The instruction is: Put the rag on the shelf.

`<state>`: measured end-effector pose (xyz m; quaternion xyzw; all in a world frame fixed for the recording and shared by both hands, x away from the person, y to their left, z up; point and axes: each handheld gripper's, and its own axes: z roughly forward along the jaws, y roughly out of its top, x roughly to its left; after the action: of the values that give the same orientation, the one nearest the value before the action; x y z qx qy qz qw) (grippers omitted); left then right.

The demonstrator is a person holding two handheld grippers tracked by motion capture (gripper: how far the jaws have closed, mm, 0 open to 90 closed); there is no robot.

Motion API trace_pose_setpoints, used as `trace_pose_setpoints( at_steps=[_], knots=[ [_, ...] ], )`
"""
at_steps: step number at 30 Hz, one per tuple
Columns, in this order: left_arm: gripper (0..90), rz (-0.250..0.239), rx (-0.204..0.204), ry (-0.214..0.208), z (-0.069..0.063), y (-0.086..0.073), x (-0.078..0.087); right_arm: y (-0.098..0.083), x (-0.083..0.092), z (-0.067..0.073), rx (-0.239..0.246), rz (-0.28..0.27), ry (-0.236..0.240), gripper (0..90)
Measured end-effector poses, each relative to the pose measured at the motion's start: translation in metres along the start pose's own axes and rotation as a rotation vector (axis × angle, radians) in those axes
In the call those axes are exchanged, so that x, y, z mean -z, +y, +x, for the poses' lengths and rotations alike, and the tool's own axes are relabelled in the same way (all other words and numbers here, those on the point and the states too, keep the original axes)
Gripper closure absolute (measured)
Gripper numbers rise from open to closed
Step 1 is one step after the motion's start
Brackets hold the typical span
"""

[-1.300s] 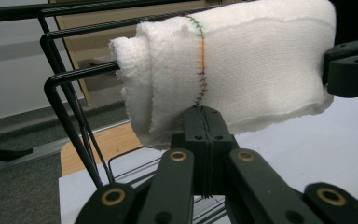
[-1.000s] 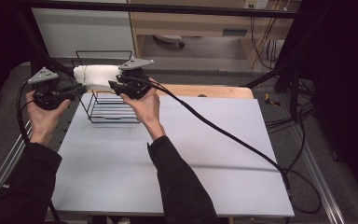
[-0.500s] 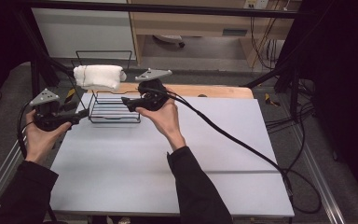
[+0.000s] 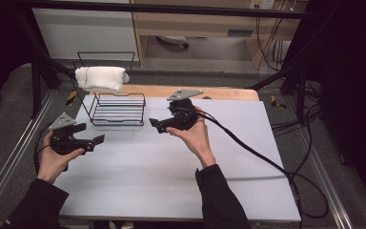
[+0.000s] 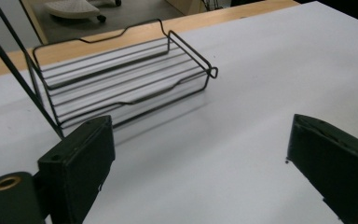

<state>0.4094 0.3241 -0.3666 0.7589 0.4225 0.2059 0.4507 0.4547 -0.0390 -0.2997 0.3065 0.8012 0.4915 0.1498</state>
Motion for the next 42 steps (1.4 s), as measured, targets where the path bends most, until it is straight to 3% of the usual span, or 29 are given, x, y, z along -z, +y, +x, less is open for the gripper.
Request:
trace_pose_setpoints(
  at_steps=[6,18,26,35,42],
  knots=[
    [5.3,-0.004,0.031,-0.025,-0.008,-0.019,-0.008,-0.031,0.012,-0.010,-0.026,0.021,0.002,5.2],
    [7.1,0.026,0.012,-0.053,-0.024,-0.055,-0.010,-0.100,0.040,-0.034,-0.087,0.051,0.019,3.5],
    [8.2,0.028,-0.006,-0.055,-0.029,-0.064,-0.010,-0.140,0.065,-0.051,-0.127,0.047,-0.003,3.5],
    [8.1,0.049,-0.030,-0.067,-0.034,-0.069,-0.014,-0.180,0.089,-0.065,-0.152,0.087,-0.005,2.5],
    [8.1,0.054,-0.047,-0.073,-0.036,-0.071,-0.015,-0.202,0.105,-0.074,-0.168,0.104,-0.027,1.8]
  ],
)
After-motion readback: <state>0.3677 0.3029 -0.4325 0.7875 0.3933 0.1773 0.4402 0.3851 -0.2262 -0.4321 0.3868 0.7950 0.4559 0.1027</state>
